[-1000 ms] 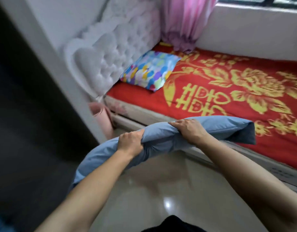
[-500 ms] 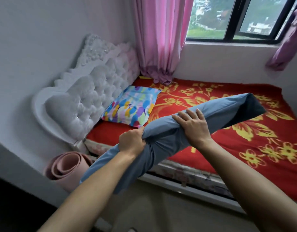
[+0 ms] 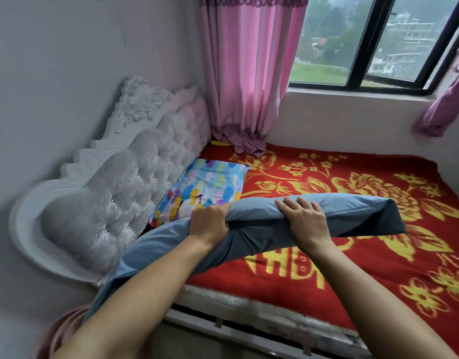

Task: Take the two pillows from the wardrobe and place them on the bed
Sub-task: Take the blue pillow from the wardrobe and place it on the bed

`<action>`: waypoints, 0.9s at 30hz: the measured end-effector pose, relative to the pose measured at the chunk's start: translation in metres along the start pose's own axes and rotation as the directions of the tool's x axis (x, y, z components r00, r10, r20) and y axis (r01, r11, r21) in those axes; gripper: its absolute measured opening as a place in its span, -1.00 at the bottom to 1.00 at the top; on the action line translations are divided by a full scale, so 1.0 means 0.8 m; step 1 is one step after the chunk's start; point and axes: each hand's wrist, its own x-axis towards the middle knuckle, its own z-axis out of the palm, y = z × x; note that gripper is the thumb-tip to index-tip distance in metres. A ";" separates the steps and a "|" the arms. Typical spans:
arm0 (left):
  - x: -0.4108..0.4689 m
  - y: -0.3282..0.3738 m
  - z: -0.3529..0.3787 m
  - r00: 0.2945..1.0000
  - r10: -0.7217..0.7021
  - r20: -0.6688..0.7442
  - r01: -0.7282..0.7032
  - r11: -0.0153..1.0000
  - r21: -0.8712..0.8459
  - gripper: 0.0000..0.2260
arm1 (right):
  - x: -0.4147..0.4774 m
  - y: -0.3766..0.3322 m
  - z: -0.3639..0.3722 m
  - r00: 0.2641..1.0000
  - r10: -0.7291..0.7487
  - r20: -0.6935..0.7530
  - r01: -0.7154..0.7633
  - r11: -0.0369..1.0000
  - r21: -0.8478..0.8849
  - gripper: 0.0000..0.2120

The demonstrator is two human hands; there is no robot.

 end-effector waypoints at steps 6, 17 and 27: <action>0.103 -0.035 0.058 0.999 0.028 0.042 -0.028 1.000 0.011 -0.69 | 0.112 0.011 0.044 1.000 0.022 -0.013 -0.022 0.999 0.028 -0.52; 0.286 -0.098 0.133 0.980 -0.193 0.048 0.198 0.970 -0.143 -0.73 | 0.343 0.018 0.114 0.981 0.131 -0.143 -0.084 0.951 0.297 -0.49; 0.406 -0.189 0.190 0.866 -0.475 0.155 0.470 0.669 -0.576 -0.80 | 0.428 -0.065 0.246 0.894 0.211 0.395 -0.446 0.495 0.746 -0.28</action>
